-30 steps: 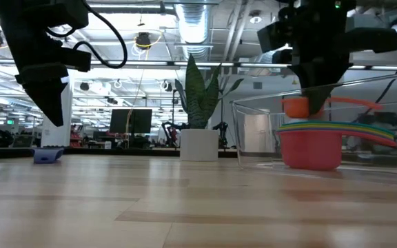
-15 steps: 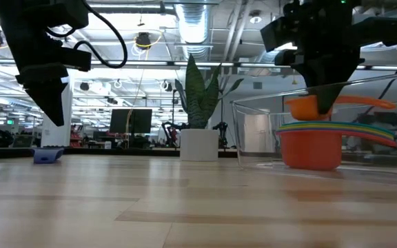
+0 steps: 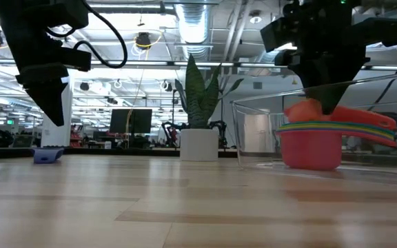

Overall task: Nest measuring cups in basket
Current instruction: Stack the orange measuring cup on top of the light blue measuring cup, then stack the violet measuring cup on top of the orange measuring cup

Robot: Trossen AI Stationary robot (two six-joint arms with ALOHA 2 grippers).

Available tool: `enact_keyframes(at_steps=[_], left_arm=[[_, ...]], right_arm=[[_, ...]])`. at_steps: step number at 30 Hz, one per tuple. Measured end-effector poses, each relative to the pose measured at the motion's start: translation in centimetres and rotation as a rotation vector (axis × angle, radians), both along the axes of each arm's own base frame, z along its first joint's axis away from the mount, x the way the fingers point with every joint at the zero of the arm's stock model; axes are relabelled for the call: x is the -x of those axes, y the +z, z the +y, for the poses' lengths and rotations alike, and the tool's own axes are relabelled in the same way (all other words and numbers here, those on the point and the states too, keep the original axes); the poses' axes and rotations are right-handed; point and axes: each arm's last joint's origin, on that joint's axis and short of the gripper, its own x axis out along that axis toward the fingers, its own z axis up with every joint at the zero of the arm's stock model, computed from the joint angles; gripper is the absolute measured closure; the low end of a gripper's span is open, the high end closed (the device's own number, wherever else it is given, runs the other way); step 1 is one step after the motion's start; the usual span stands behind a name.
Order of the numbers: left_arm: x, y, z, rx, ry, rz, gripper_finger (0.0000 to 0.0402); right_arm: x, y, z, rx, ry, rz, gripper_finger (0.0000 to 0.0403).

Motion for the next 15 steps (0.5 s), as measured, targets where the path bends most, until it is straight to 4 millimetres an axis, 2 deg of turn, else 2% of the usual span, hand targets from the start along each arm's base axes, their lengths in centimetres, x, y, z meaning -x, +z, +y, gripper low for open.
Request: enact_keyframes(at_steps=[7, 15], left_arm=[[0.0, 0.0, -0.01, 0.002, 0.0, 0.0, 0.0285], [0.0, 0.0, -0.01, 0.003, 0.001, 0.0, 0.0285]], right_arm=[[0.02, 0.04, -0.3, 0.055, -0.009, -0.008, 0.0226], [0.86, 0.3, -0.34, 0.093, -0.049, 0.063, 0.0222]])
